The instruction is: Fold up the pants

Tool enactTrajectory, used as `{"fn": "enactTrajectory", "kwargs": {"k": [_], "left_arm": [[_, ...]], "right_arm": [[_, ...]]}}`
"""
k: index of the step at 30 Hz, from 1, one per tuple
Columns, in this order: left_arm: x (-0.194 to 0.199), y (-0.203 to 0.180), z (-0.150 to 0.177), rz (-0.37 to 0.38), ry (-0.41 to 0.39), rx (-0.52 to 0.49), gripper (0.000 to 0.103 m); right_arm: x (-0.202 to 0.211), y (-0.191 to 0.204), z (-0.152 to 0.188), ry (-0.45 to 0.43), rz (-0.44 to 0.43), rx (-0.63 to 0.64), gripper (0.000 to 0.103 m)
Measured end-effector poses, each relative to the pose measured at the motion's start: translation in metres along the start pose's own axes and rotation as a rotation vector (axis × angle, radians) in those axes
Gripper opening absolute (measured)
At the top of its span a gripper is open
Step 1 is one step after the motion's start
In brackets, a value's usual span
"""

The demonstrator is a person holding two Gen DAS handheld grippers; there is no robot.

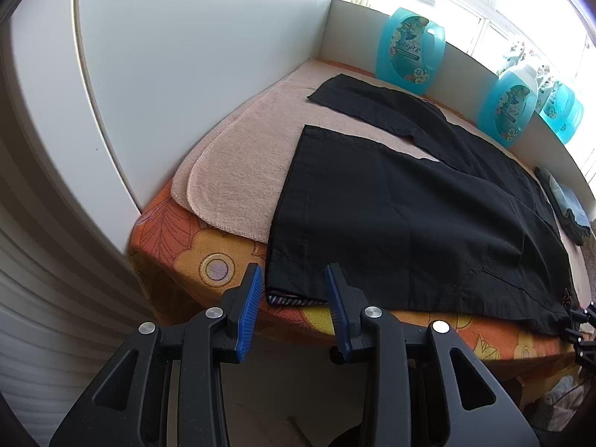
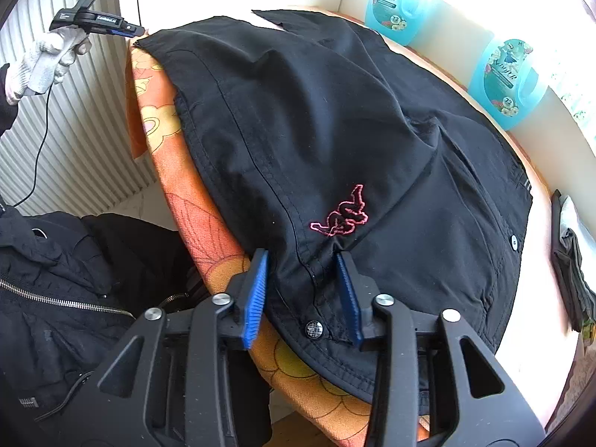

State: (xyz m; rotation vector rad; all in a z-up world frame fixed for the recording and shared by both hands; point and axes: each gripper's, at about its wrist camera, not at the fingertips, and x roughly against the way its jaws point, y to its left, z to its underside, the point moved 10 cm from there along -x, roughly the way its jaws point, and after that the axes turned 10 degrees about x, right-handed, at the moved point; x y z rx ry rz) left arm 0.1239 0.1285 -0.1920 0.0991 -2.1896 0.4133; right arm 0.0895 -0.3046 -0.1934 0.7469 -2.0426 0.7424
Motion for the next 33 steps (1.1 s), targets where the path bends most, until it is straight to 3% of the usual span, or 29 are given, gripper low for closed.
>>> {"fn": "enactTrajectory", "kwargs": {"k": [5, 16, 22, 25, 28, 31, 32, 33], "left_arm": [[0.000, -0.033, 0.010, 0.032, 0.005, -0.120, 0.037], [0.006, -0.108, 0.048, 0.117, 0.024, -0.410, 0.044], [-0.002, -0.123, 0.050, 0.047, -0.021, -0.520, 0.045], [-0.012, -0.125, 0.049, 0.034, -0.018, -0.537, 0.045], [-0.019, -0.119, 0.043, -0.058, -0.057, -0.547, 0.044], [-0.018, -0.115, 0.037, -0.051, -0.067, -0.516, 0.044], [-0.017, -0.113, 0.033, -0.052, -0.079, -0.510, 0.041], [-0.016, -0.112, 0.031, -0.052, -0.088, -0.507, 0.030]], "right_arm": [[0.004, -0.013, -0.009, -0.029, 0.001, -0.039, 0.016], [0.021, -0.070, -0.051, -0.111, 0.125, -0.075, 0.011], [0.029, -0.088, -0.066, -0.139, 0.152, -0.076, 0.010], [0.029, -0.091, -0.069, -0.136, 0.164, -0.065, 0.010], [0.029, -0.091, -0.068, -0.140, 0.161, -0.073, 0.010], [0.031, -0.091, -0.067, -0.143, 0.159, -0.077, 0.010], [0.032, -0.089, -0.065, -0.146, 0.157, -0.079, 0.010], [0.033, -0.088, -0.065, -0.148, 0.154, -0.080, 0.010]]}}
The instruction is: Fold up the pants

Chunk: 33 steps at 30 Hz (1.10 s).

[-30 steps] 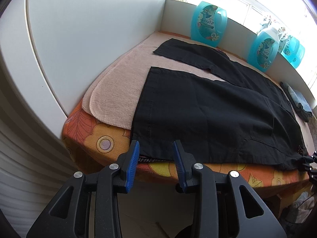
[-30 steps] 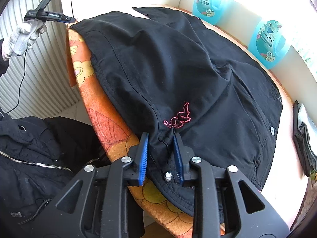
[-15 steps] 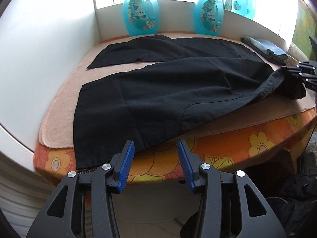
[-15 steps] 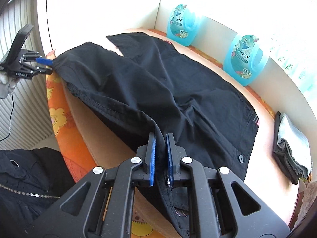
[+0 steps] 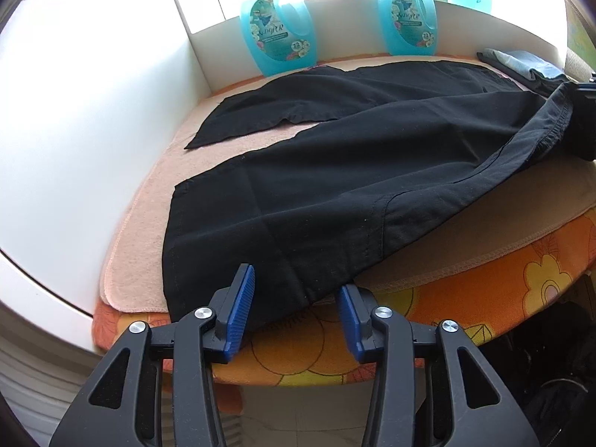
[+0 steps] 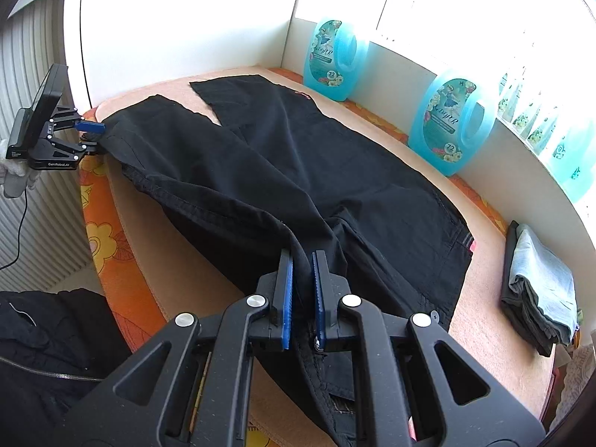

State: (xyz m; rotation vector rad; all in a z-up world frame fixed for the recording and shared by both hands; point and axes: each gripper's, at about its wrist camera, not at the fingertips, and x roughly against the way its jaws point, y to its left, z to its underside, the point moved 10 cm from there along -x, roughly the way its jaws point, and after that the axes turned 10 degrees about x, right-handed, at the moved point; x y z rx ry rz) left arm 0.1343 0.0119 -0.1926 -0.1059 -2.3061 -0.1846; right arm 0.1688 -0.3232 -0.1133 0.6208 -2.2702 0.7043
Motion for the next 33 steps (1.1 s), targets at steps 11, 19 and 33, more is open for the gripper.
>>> {"fn": "enactTrajectory", "kwargs": {"k": [11, 19, 33], "left_arm": [[0.020, 0.018, -0.045, 0.028, -0.182, 0.119, 0.004], [0.032, 0.023, -0.104, 0.047, -0.308, 0.139, 0.003], [-0.007, 0.035, -0.188, 0.078, -0.353, 0.169, 0.003]], "right_arm": [[0.013, 0.019, 0.001, -0.022, 0.044, 0.030, 0.010], [0.023, -0.013, -0.032, -0.081, 0.151, 0.040, 0.010], [-0.012, -0.068, -0.076, -0.078, 0.185, 0.055, 0.008]]}}
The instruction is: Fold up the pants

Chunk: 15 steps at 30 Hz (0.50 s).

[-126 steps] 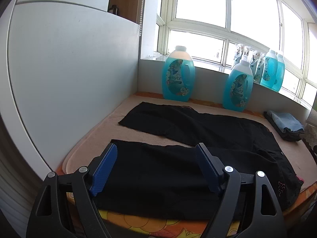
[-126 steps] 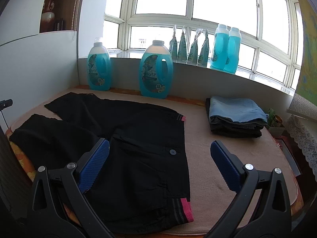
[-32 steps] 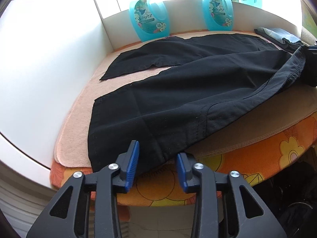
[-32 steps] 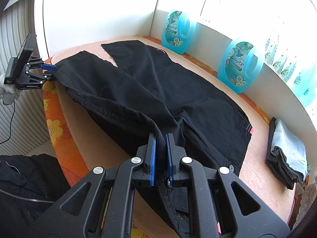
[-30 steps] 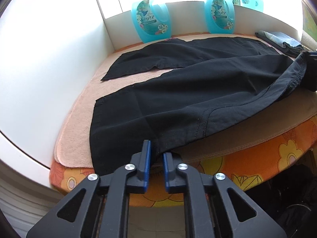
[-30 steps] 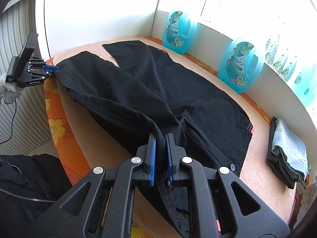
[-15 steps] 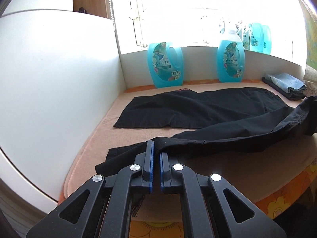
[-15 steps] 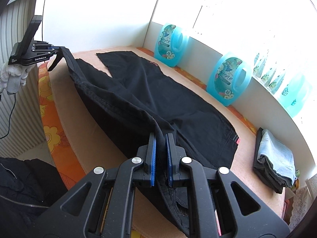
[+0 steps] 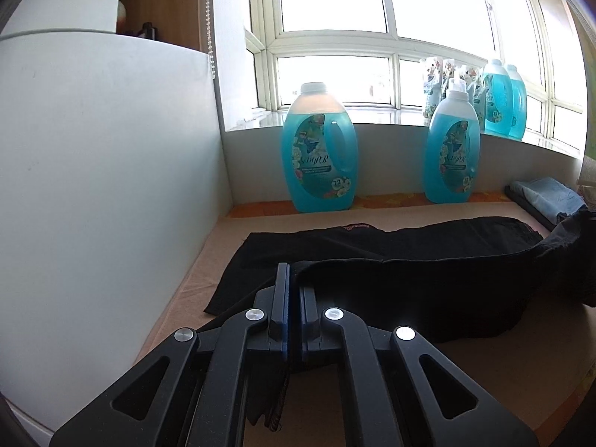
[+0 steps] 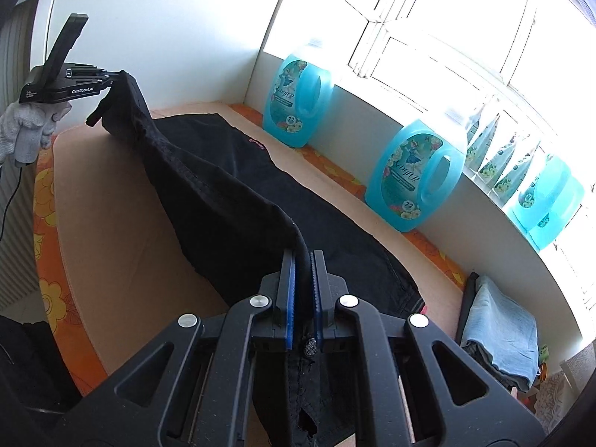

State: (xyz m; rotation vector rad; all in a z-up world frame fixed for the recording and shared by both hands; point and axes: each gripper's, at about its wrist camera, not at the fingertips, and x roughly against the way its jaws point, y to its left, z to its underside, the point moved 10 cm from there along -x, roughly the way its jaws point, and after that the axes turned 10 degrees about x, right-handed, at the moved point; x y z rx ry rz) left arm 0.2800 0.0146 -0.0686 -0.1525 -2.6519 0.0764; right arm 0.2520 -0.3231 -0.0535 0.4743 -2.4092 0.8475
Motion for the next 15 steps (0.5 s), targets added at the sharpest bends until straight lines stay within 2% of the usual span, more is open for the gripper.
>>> {"fn": "enactTrajectory", "kwargs": {"k": [5, 12, 15], "left_arm": [[-0.023, -0.007, -0.023, -0.017, -0.010, -0.047, 0.003], [-0.073, -0.011, -0.031, -0.033, 0.056, -0.093, 0.003], [-0.099, -0.013, -0.029, -0.049, 0.094, -0.128, 0.003]], "right_arm": [[-0.025, -0.026, -0.018, 0.015, 0.019, 0.031, 0.008], [-0.090, -0.049, -0.019, 0.091, -0.048, 0.045, 0.008], [-0.122, -0.054, -0.014, 0.135, -0.106, 0.046, 0.008]]}}
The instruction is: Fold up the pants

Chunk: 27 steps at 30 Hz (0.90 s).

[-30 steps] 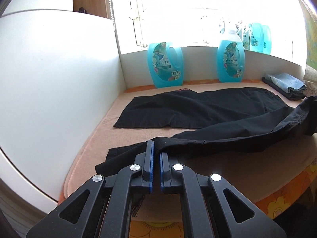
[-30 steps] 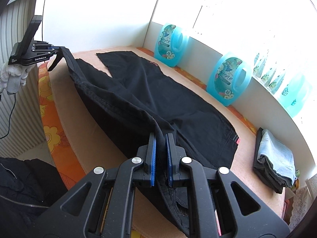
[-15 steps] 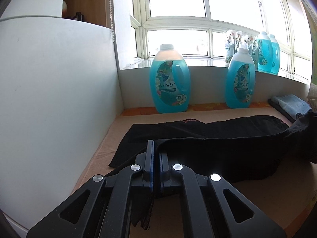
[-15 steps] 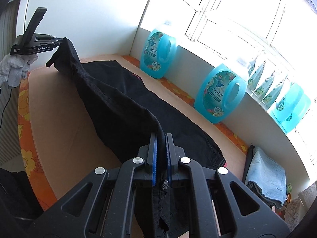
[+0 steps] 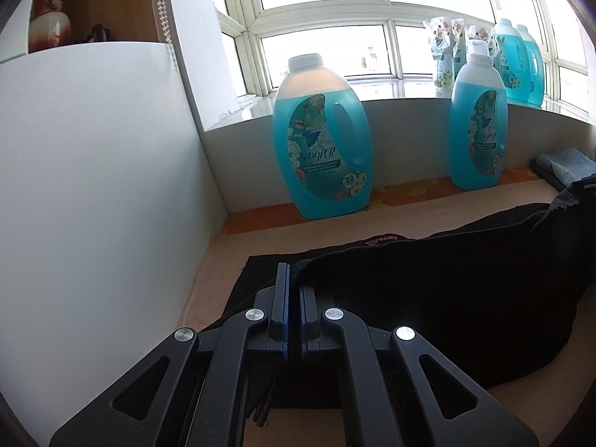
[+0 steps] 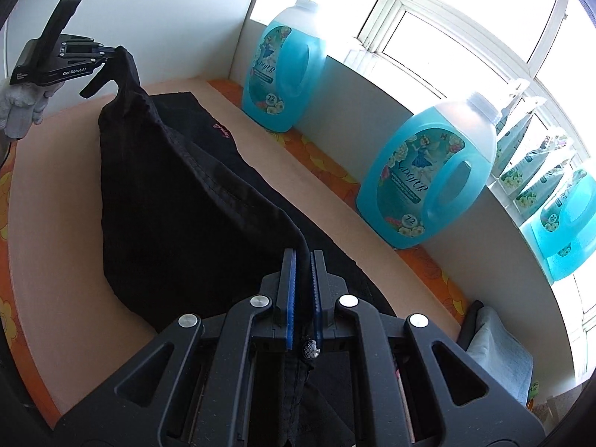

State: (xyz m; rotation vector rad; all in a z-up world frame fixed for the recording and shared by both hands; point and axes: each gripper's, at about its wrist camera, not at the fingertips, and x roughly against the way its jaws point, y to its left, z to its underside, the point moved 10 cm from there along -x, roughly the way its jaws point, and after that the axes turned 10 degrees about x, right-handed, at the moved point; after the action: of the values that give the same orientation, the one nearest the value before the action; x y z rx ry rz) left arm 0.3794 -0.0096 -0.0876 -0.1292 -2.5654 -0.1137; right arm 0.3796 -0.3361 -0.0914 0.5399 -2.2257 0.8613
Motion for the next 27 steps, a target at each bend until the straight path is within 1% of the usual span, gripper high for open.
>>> {"fn": "enactTrajectory", "kwargs": {"k": [2, 7, 12, 13, 14, 15, 16, 17, 18, 22, 23, 24, 26, 27], "left_arm": [[-0.019, -0.003, 0.003, -0.011, 0.033, -0.026, 0.003], [-0.062, -0.008, 0.013, -0.019, 0.113, -0.048, 0.003], [-0.092, -0.017, 0.026, -0.032, 0.166, -0.091, 0.003], [-0.096, -0.019, 0.028, -0.032, 0.174, -0.095, 0.003], [-0.100, -0.020, 0.030, -0.032, 0.181, -0.098, 0.003], [-0.103, -0.020, 0.032, -0.034, 0.188, -0.101, 0.003], [-0.106, -0.021, 0.033, -0.035, 0.195, -0.103, 0.003], [-0.108, -0.021, 0.035, -0.036, 0.200, -0.104, 0.003], [-0.110, -0.021, 0.036, -0.038, 0.202, -0.106, 0.003], [-0.115, -0.023, 0.036, -0.041, 0.208, -0.116, 0.003], [-0.115, -0.023, 0.036, -0.041, 0.208, -0.120, 0.003], [-0.115, -0.023, 0.037, -0.041, 0.209, -0.123, 0.003], [-0.115, -0.023, 0.039, -0.037, 0.210, -0.126, 0.003], [-0.117, -0.023, 0.039, -0.035, 0.211, -0.126, 0.003]], "right_arm": [[-0.021, -0.006, 0.003, 0.025, -0.042, -0.007, 0.008], [-0.067, -0.021, 0.009, 0.067, -0.142, -0.062, 0.008], [-0.093, -0.033, 0.015, 0.076, -0.227, -0.127, 0.008], [-0.094, -0.038, 0.015, 0.072, -0.230, -0.145, 0.010], [-0.094, -0.042, 0.015, 0.063, -0.221, -0.160, 0.020], [-0.092, -0.047, 0.014, 0.049, -0.214, -0.170, 0.034], [-0.088, -0.052, 0.014, 0.033, -0.200, -0.182, 0.042], [-0.082, -0.058, 0.014, 0.014, -0.184, -0.196, 0.053], [-0.074, -0.064, 0.014, -0.004, -0.173, -0.210, 0.055], [-0.034, -0.089, 0.028, -0.067, -0.128, -0.285, 0.056], [-0.020, -0.095, 0.035, -0.083, -0.117, -0.317, 0.059], [-0.008, -0.100, 0.045, -0.097, -0.098, -0.358, 0.067], [0.017, -0.105, 0.071, -0.119, -0.075, -0.438, 0.077], [0.027, -0.103, 0.084, -0.131, -0.078, -0.474, 0.077]]}}
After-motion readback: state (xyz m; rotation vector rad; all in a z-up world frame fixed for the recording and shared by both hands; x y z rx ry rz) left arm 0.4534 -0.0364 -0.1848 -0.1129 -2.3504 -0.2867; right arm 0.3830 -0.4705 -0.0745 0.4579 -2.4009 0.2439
